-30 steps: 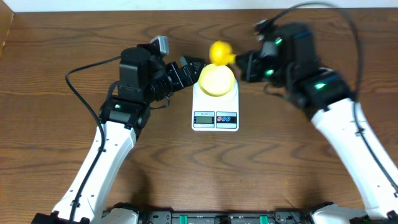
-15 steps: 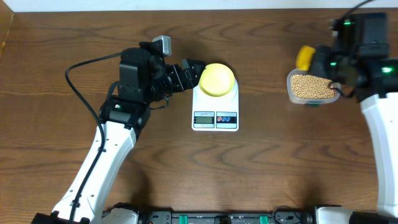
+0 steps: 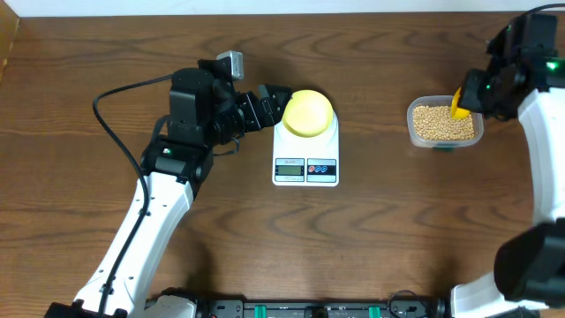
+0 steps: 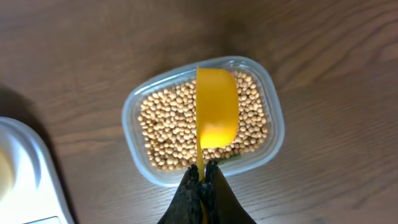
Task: Scoop item into bowl and weigh 50g on scale
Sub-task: 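Lower the scoop into the soybeans with the right gripper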
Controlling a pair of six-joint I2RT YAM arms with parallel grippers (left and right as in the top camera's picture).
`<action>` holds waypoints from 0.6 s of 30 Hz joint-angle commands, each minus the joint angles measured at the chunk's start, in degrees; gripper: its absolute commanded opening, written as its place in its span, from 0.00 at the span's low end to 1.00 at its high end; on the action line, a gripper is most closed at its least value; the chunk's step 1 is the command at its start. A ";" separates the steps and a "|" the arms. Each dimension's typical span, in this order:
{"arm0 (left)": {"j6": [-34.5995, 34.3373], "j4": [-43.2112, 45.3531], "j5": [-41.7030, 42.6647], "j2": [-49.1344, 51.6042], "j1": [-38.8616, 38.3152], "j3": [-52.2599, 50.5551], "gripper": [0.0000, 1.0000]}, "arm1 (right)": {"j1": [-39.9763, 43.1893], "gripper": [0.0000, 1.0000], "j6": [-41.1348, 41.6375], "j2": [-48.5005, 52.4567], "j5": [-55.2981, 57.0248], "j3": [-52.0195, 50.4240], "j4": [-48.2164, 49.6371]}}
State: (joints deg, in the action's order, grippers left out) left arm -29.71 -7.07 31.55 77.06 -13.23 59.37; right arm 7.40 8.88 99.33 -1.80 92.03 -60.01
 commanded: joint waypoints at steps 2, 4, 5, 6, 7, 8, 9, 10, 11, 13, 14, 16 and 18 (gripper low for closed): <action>1.22 -0.33 -0.15 -0.22 -0.09 -0.13 0.90 | 0.17 0.01 -3.65 2.91 0.20 0.92 -0.48; 1.25 -0.66 -0.15 -0.22 -0.09 -0.13 0.90 | 0.17 0.01 -5.31 4.39 0.17 0.92 -0.94; 1.25 -0.90 -0.15 -0.22 -0.09 -0.13 0.90 | 0.17 0.01 -5.92 5.05 0.17 0.92 -1.11; 1.25 -1.05 -0.15 -0.22 -0.09 -0.13 0.90 | 0.17 0.01 -6.45 5.75 0.20 0.92 -1.16; 1.25 -1.11 -0.15 -0.22 -0.09 -0.13 0.90 | 0.17 0.01 -7.04 6.34 0.17 0.92 -1.11; 1.22 -1.22 -0.15 -0.22 -0.09 -0.13 0.90 | 0.17 0.01 -7.65 6.95 0.20 0.92 -1.09; 1.22 -1.25 -0.15 -0.22 -0.09 -0.13 0.90 | 0.17 0.01 -8.22 7.52 0.20 0.92 -1.07; 1.22 -1.25 -0.15 -0.22 -0.09 -0.13 0.90 | 0.17 0.01 -8.79 8.02 0.17 0.92 -1.05; 1.22 -1.25 -0.15 -0.22 -0.09 -0.13 0.90 | 0.17 0.01 -8.85 8.50 0.24 0.92 -0.94; 1.22 -1.25 -0.15 -0.22 -0.09 -0.13 0.90 | 0.17 0.01 -9.29 9.16 0.33 0.92 -0.50; 1.22 -1.27 -0.15 -0.22 -0.09 -0.13 0.90 | 0.17 0.01 -9.42 9.38 0.37 0.92 -0.28; 1.22 -1.40 -0.15 -0.22 -0.09 -0.13 0.90 | 0.17 0.01 -9.40 9.55 0.70 0.92 0.17; 1.22 -1.46 -0.15 -0.22 -0.09 -0.13 0.90 | 0.17 0.01 -9.40 9.55 1.07 0.92 0.42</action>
State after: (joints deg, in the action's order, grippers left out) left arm -29.71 -8.58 31.55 77.06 -13.23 59.37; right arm 7.40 0.89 106.54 -2.07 92.79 -60.18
